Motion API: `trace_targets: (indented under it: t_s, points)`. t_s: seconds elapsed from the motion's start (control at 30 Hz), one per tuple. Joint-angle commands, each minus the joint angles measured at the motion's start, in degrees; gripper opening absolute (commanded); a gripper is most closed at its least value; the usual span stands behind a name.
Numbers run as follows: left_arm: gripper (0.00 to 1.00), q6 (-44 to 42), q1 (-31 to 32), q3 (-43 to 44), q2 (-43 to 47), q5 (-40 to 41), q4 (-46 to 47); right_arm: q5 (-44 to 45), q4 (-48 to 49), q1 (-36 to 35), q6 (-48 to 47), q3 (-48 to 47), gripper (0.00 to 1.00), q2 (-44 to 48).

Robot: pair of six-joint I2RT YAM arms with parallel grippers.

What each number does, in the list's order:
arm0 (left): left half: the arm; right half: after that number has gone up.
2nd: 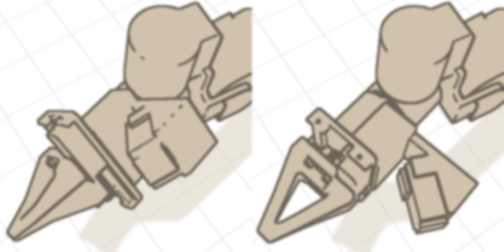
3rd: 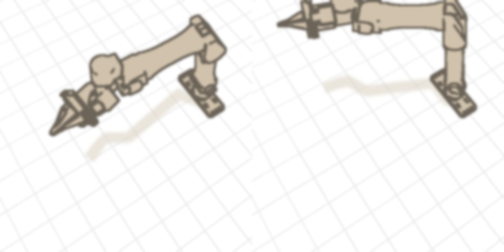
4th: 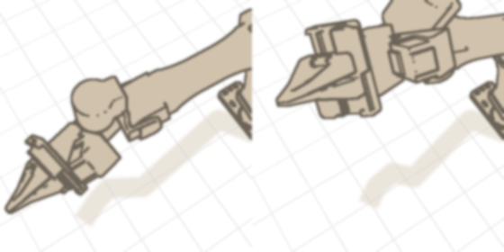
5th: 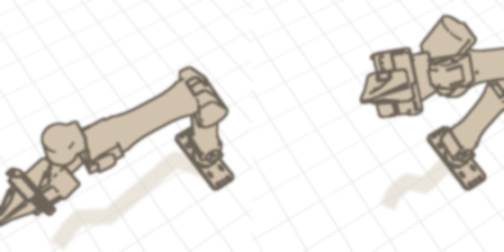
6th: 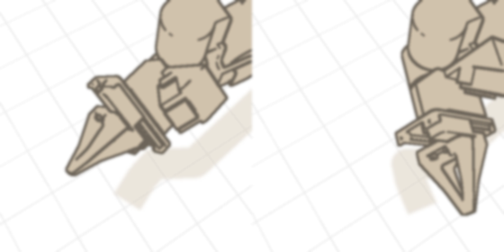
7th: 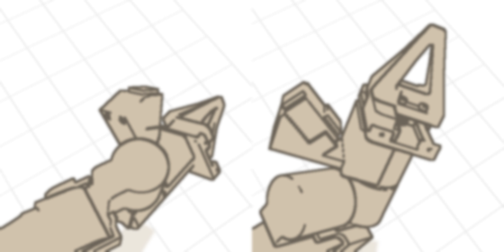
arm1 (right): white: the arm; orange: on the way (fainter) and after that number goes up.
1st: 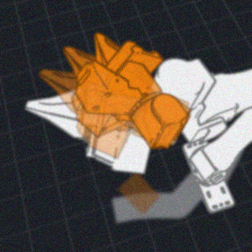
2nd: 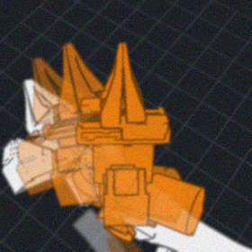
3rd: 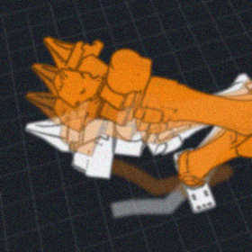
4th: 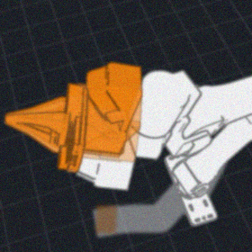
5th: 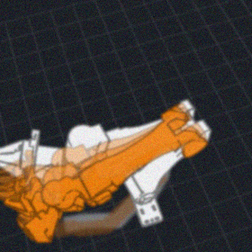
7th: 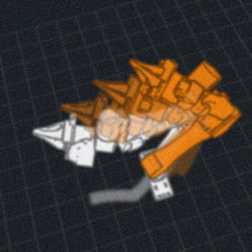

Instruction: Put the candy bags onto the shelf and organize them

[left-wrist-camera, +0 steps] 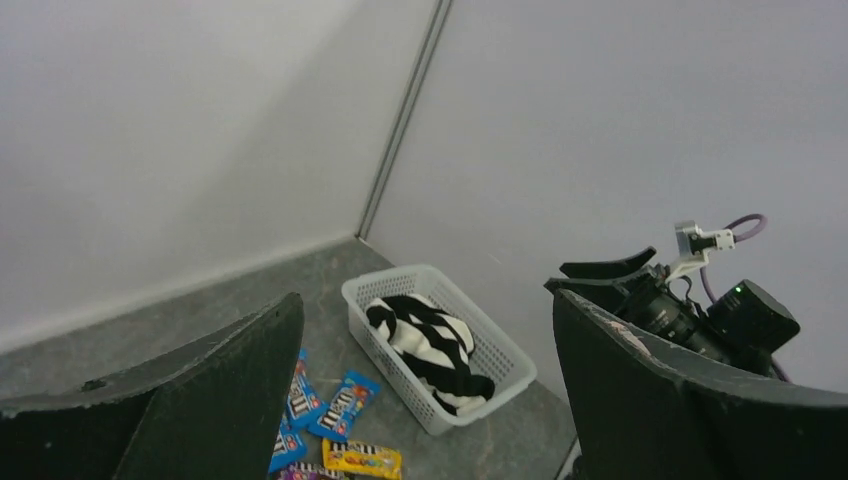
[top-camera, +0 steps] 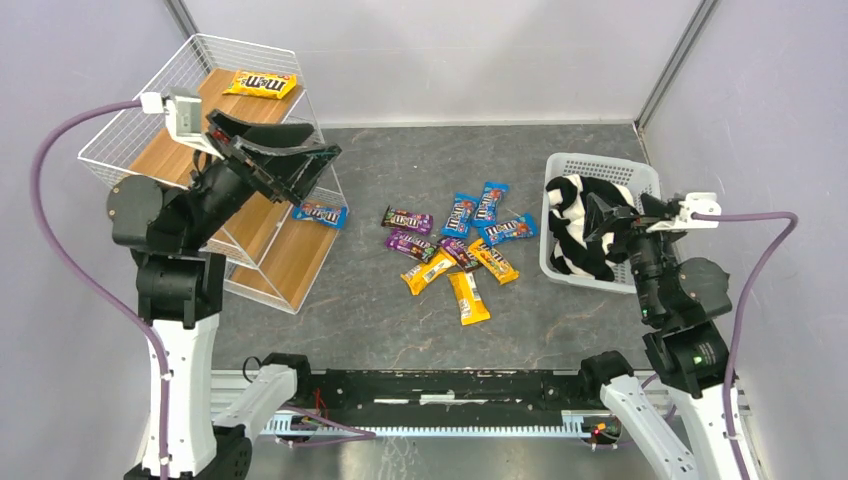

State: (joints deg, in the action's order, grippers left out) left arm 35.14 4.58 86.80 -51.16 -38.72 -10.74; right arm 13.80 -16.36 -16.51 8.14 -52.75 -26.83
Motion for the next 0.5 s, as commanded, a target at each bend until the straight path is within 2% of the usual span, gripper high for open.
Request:
trace_targets:
  t_s: [0.0, 0.1, 0.2, 0.37, 0.47]
  points:
    - [1.00, 4.62, -0.13, -4.63, 2.52, -4.80, 3.48, -1.09, 1.67, -0.19, 2.17, 3.40, 0.98, -0.95]
    - [1.00, 6.72, 1.50, -9.56, 2.29, -6.83, 6.06, -3.09, 2.72, -0.23, 2.32, 5.91, 0.98, -1.03]
    - [1.00, 3.81, 5.87, -12.55, 2.22, -4.53, 3.81, -8.43, 4.07, -0.25, 1.62, 8.24, 0.98, -1.50]
    - [1.00, -0.18, 19.85, -18.21, -0.99, 7.47, -2.13, -15.25, 3.85, -0.21, 1.84, 11.09, 0.98, -3.16]
    - [1.00, 0.44, 28.35, -23.85, -3.39, 12.31, 0.03, -16.35, 2.91, -0.27, 2.05, 12.29, 0.98, -3.70]
